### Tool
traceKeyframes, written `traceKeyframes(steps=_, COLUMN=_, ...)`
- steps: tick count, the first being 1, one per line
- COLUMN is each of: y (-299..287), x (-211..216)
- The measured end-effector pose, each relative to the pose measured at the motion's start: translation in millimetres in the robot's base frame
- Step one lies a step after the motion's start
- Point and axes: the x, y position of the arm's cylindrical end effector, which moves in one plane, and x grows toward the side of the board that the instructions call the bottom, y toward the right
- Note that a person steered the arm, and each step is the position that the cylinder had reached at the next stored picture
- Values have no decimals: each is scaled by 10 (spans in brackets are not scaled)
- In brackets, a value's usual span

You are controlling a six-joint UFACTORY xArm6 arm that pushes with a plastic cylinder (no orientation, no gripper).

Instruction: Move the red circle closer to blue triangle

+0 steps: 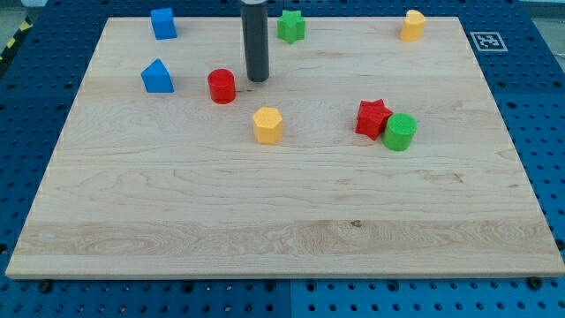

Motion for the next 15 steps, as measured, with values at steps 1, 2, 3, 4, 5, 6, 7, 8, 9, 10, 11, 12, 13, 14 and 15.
traceKeyframes(steps=1, y=-268, x=47)
traceKeyframes(steps=2, y=-421, x=48)
traceKeyframes(steps=3, y=-427, x=136)
traceKeyframes(steps=4, y=-415, x=329)
traceKeyframes(steps=5, y=-415, x=399)
traceKeyframes(steps=6, y=-362, x=543)
traceKeyframes(steps=7, y=-362, x=654)
traceKeyframes(steps=8, y=-435, x=655)
traceKeyframes(steps=9, y=-537, x=655)
traceKeyframes(steps=10, y=-556, x=594)
traceKeyframes(steps=11, y=-546, x=506)
traceKeyframes(steps=12, y=-588, x=506)
traceKeyframes(steps=13, y=-849, x=507)
traceKeyframes(steps=14, y=-1021, x=507)
traceKeyframes(steps=15, y=-1046, x=507)
